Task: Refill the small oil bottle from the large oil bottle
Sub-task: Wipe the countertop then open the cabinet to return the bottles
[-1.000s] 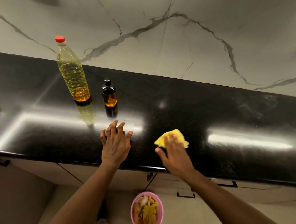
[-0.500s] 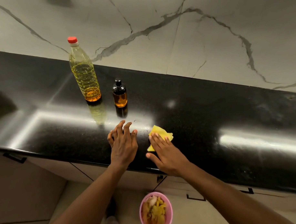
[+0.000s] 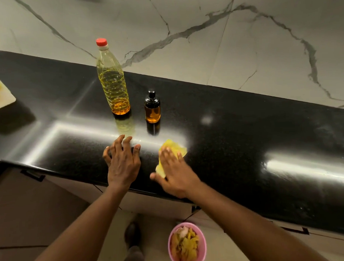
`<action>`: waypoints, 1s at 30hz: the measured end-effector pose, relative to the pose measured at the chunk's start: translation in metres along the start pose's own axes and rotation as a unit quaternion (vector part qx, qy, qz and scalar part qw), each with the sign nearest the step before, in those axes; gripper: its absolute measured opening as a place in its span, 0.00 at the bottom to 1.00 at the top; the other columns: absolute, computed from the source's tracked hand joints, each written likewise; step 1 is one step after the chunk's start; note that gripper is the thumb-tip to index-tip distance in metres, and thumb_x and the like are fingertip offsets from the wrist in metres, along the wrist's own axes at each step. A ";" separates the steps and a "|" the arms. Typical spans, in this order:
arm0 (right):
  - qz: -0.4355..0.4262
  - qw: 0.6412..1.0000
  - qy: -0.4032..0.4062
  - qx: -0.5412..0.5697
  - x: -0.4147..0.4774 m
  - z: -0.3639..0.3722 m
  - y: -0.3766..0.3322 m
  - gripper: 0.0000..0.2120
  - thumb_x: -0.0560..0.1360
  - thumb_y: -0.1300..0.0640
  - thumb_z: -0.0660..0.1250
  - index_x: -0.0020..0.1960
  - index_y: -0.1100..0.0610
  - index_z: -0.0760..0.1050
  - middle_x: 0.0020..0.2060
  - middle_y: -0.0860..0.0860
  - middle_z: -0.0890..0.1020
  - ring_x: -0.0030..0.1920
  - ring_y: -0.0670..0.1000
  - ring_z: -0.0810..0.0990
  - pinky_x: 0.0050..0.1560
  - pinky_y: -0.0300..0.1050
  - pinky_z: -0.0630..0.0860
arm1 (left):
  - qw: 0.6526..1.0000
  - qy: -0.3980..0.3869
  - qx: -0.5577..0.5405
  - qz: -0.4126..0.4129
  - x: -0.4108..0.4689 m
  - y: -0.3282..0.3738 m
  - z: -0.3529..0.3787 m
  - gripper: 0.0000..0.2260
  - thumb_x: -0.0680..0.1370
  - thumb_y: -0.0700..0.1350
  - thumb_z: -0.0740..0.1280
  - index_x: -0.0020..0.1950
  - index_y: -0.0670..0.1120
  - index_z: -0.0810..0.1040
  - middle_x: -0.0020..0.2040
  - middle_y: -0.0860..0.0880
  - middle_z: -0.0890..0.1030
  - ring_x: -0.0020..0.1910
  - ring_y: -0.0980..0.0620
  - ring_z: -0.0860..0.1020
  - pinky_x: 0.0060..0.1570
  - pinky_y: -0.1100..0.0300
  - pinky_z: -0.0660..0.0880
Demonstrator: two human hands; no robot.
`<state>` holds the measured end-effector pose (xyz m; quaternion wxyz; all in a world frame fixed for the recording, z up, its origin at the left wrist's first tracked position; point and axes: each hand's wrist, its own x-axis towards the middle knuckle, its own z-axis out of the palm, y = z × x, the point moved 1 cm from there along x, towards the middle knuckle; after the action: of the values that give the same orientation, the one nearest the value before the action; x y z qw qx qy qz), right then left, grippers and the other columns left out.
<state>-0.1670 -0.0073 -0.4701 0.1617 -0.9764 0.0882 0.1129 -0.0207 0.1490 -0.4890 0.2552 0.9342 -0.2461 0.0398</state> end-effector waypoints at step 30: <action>0.123 0.992 0.040 0.001 0.022 -0.007 0.010 0.40 0.84 0.32 0.40 0.87 0.56 0.41 0.86 0.53 0.41 0.86 0.52 0.37 0.85 0.59 0.38 | 0.999 0.008 -0.052 0.006 0.010 -0.051 -0.028 0.24 0.82 0.63 0.50 0.73 0.52 0.70 0.76 0.49 0.69 0.75 0.46 0.66 0.76 0.43 0.54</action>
<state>-0.1464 -0.0218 -0.4724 0.1437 -0.9617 0.2141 0.0932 0.0142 0.1963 -0.4861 0.3049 0.9178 -0.2516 0.0361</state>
